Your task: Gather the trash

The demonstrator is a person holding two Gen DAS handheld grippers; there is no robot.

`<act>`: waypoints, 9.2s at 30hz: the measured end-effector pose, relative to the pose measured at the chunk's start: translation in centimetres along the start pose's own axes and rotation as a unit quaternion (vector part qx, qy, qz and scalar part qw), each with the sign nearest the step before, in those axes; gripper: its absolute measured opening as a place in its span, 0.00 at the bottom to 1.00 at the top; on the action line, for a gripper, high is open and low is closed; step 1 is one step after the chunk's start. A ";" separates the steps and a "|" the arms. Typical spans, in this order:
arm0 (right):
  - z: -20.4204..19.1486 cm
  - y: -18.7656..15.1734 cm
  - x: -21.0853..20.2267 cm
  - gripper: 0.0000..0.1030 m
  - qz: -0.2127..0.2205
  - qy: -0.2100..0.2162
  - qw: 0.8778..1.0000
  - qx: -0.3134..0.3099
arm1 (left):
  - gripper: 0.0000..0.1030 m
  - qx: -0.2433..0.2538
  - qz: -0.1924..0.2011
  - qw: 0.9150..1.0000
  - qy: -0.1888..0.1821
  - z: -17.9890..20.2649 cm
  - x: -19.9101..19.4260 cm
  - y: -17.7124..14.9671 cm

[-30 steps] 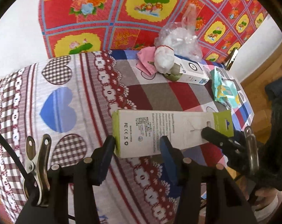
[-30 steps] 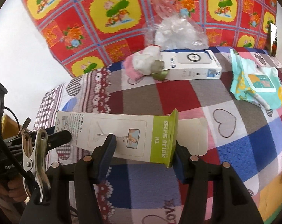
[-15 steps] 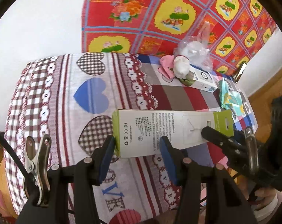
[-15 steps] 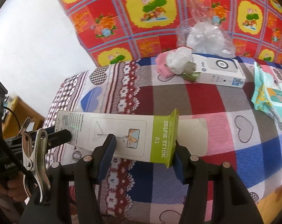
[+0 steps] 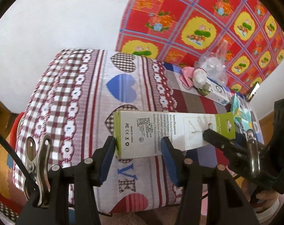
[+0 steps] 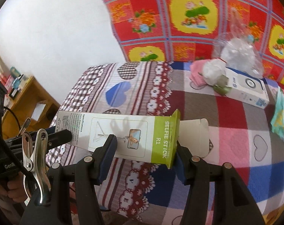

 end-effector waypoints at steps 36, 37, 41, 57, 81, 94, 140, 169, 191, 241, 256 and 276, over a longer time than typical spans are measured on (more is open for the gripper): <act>-18.3 3.1 6.6 0.56 -0.026 0.059 0.990 -0.129 | 0.51 -0.140 0.056 0.987 0.061 -17.5 -6.7 -1.4; -18.7 3.2 6.8 0.56 -0.026 0.059 0.989 -0.132 | 0.51 -0.142 0.057 0.986 0.061 -18.0 -6.8 -1.4; -20.4 3.5 7.4 0.56 -0.028 0.062 0.987 -0.142 | 0.51 -0.150 0.060 0.985 0.062 -19.7 -7.4 -1.4; -28.8 5.5 11.2 0.56 -0.031 0.085 0.973 -0.212 | 0.51 -0.195 0.076 0.974 0.082 -27.0 -9.0 -1.6; -36.4 6.6 21.3 0.56 -0.082 0.048 0.957 -0.275 | 0.49 -0.253 0.049 0.965 0.048 -39.1 -3.6 -2.8; -38.6 7.7 26.9 0.56 -0.098 0.033 0.955 -0.278 | 0.46 -0.236 -0.025 0.970 0.054 -43.5 3.7 -2.3; -27.5 1.5 6.8 0.56 0.001 0.141 0.986 -0.087 | 0.46 -0.098 -0.005 0.992 0.081 -28.6 -5.3 0.9; -8.0 -7.0 -8.3 0.56 0.085 0.057 0.993 0.058 | 0.46 0.026 -0.006 0.999 0.030 -4.0 -6.1 -2.5; 6.8 -8.5 -11.6 0.56 0.101 -0.040 0.980 0.166 | 0.46 0.128 -0.032 0.991 -0.034 10.8 -0.5 -1.4; 27.9 -5.7 -4.5 0.56 0.008 -0.053 0.982 0.183 | 0.46 0.095 -0.041 0.995 0.013 22.4 18.4 11.2; 28.9 -5.7 -3.3 0.56 -0.005 -0.043 0.981 0.187 | 0.39 0.087 -0.036 0.994 0.048 21.7 22.9 14.2; 23.8 -2.5 -1.8 0.56 0.000 -0.029 0.991 0.134 | 0.20 0.054 0.003 0.998 0.024 16.3 14.4 12.5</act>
Point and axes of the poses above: each gripper's, at about its wrist camera, not at the fingertips, and x roughly the way its jaws point, z to its right, y to its top, the point moved 6 cm from there along x, roughly the way its jaws point, and after that the axes turned 1 degree about -y, right-handed, at the moved point
